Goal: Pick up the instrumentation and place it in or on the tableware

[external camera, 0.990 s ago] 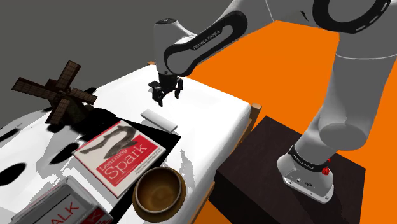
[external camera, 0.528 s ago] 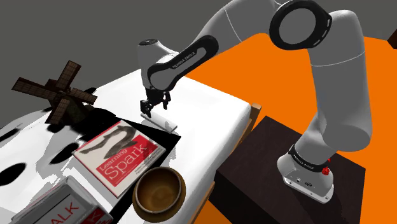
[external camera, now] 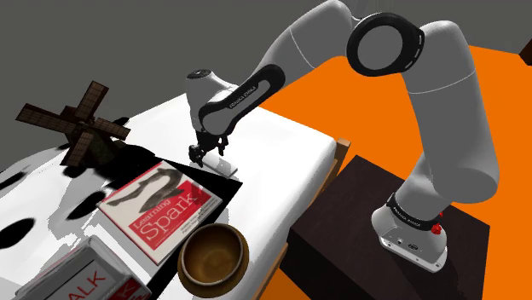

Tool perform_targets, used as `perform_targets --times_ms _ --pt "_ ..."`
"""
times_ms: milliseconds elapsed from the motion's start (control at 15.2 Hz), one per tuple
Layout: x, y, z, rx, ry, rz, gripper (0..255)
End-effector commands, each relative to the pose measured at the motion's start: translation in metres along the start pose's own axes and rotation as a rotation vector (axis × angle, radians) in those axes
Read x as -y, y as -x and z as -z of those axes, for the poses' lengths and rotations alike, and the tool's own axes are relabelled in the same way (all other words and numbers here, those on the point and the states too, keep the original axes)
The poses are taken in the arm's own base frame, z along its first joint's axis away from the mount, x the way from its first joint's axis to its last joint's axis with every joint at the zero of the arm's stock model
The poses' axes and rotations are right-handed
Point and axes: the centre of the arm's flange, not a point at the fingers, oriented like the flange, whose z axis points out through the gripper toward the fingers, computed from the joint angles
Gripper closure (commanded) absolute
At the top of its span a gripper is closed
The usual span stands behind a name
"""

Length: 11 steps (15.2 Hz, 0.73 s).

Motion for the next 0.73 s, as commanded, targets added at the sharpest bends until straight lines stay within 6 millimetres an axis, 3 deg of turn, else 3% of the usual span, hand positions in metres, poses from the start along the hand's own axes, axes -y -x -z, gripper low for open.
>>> perform_targets --times_ms 0,462,528,660 --pt "-0.0001 -0.0004 -0.0049 0.0 0.0 0.0 0" --pt "-0.0001 -0.0004 -0.0048 0.0 0.0 0.0 0" --pt "-0.0001 -0.0004 -0.0048 0.0 0.0 0.0 255" --pt "-0.0002 -0.0004 -0.0047 0.0 0.0 0.0 255"
